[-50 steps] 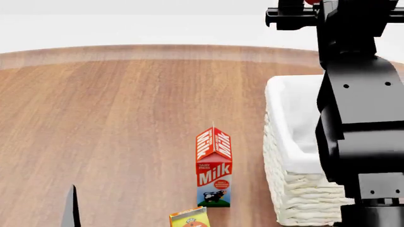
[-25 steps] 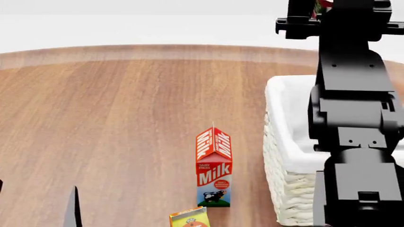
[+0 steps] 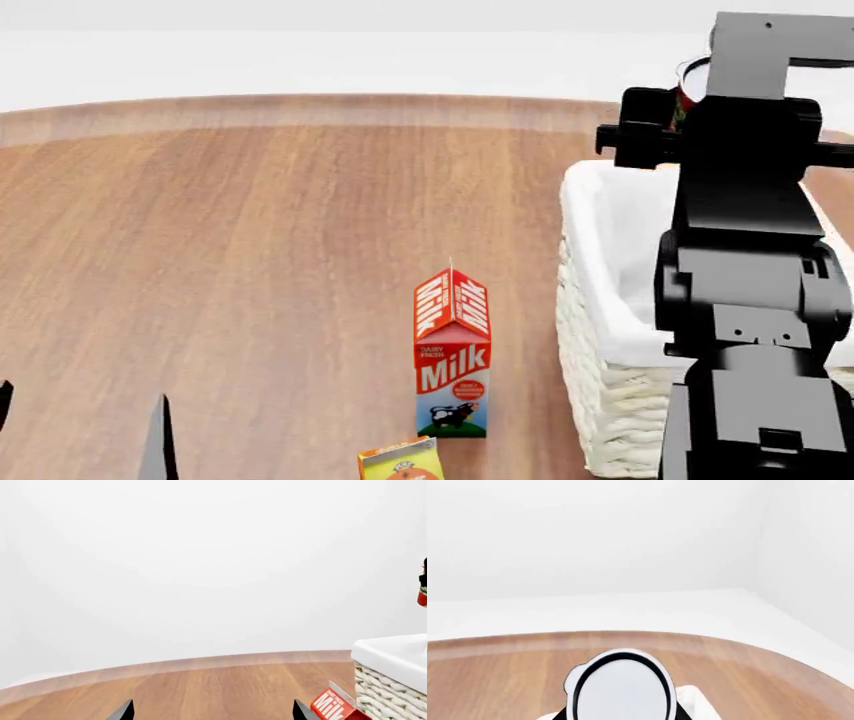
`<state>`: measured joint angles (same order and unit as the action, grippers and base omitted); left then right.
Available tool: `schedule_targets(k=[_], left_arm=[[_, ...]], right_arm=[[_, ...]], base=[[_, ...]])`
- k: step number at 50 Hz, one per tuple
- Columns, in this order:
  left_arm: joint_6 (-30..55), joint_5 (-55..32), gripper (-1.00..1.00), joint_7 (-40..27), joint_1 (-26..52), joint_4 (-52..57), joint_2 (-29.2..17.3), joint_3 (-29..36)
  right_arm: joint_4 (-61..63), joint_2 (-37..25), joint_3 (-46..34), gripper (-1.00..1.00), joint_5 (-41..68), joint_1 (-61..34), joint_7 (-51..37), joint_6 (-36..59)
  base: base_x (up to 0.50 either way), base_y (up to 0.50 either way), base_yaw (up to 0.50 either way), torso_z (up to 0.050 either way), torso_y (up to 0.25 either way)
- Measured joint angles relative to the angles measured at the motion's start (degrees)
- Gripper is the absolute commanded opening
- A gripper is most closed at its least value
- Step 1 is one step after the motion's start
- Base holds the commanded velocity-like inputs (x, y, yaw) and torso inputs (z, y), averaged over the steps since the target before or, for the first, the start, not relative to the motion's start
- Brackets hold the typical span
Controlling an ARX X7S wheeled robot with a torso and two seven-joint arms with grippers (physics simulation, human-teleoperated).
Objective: Pick up the tomato sauce, and put it in the basket.
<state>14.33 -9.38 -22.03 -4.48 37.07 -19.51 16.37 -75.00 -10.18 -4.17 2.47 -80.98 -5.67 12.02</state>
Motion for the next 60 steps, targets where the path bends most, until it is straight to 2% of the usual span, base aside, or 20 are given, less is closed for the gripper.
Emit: schedule_targets(k=[56,57,60], left_arm=[[-0.4,-0.4,1.0,-0.7,0.4,-0.8,-0.6,1.3],[-0.4,-0.4,1.0,-0.7,0.4,-0.8,-0.7,1.3],[-0.4,-0.4,1.0,-0.7,0.4,-0.8,-0.7,1.3]], right_arm=[[0.0,-0.2,6.0,-1.0,-1.2,9.0,0.2,2.1],[0.0,-0.2,6.1,1.0,-1.2,9.0,0.2,2.1],[0.0,-0.2,6.3,1.0,-1.5,9.0,0.2,2.2]], base=[[0.0,0.0,0.0,0.0,0.0],[0.0,0.0,0.0,0.0,0.0],[0.0,0.0,0.0,0.0,0.0]])
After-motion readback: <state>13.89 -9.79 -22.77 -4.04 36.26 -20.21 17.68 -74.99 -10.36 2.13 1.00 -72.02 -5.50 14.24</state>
